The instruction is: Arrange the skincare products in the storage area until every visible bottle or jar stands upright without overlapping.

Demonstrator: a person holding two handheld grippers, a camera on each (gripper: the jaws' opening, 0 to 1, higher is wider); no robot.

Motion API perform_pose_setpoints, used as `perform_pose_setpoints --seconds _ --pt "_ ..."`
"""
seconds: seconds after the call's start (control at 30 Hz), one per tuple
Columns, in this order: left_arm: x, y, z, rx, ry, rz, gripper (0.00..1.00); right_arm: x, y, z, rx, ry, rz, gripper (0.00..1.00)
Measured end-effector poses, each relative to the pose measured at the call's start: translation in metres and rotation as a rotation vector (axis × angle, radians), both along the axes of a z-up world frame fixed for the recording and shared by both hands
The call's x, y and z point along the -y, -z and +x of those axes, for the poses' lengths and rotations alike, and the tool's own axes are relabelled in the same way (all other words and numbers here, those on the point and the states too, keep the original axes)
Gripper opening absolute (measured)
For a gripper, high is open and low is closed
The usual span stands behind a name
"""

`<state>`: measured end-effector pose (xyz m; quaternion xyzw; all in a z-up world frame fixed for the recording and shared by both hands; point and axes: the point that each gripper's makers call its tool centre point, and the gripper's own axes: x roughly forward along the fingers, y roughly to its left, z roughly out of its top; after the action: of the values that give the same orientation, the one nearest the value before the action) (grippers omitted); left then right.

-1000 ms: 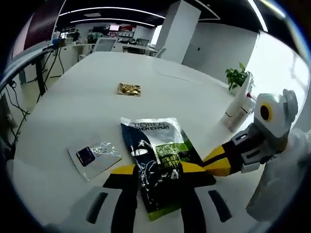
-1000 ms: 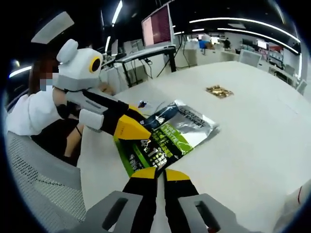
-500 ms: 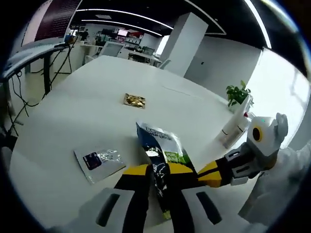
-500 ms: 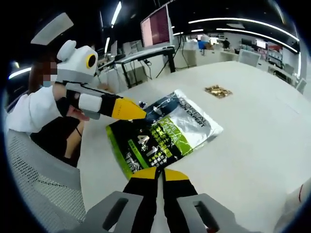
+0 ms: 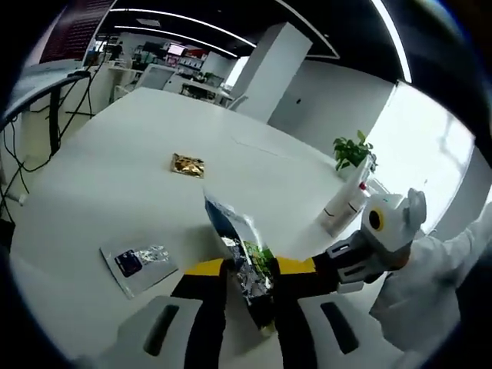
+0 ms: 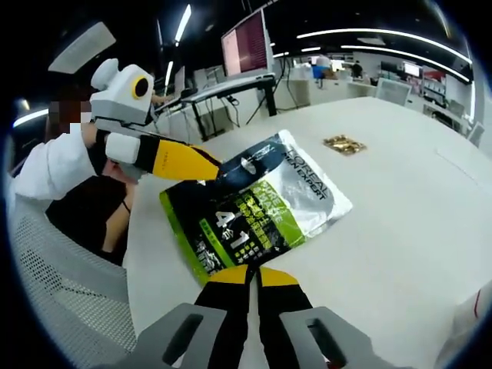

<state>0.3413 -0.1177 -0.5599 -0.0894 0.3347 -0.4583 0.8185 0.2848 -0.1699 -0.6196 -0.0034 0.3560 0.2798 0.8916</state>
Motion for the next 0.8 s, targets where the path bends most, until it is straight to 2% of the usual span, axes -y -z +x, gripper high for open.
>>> perform_pose_setpoints --seconds 0.1,0.3,0.43,0.53,0.67,0.73,0.8 --pt "-0.001 -0.003 0.002 -0.011 -0.017 -0.020 0.03 0.000 0.000 0.000 0.001 0.000 0.000 0.00" --pt "0.004 -0.004 0.002 -0.013 -0.011 -0.031 0.05 -0.001 -0.001 -0.001 0.001 0.000 0.001 0.00" --pt "0.009 -0.009 0.000 -0.020 0.002 -0.070 0.08 0.000 0.000 0.001 0.001 -0.001 -0.001 0.00" --pt "0.013 -0.007 -0.002 0.000 0.023 -0.048 0.15 0.000 0.000 0.000 -0.001 -0.003 0.000 0.00" --pt "0.013 0.000 0.000 -0.008 0.025 -0.019 0.21 0.000 0.000 0.000 0.002 -0.003 -0.004 0.00" --pt "0.011 0.000 -0.001 -0.005 0.031 -0.008 0.16 0.001 0.000 -0.001 0.000 -0.004 -0.006 0.00" --pt "0.013 0.001 -0.013 0.012 0.026 0.017 0.11 0.002 0.000 -0.001 -0.002 -0.004 -0.003 0.00"
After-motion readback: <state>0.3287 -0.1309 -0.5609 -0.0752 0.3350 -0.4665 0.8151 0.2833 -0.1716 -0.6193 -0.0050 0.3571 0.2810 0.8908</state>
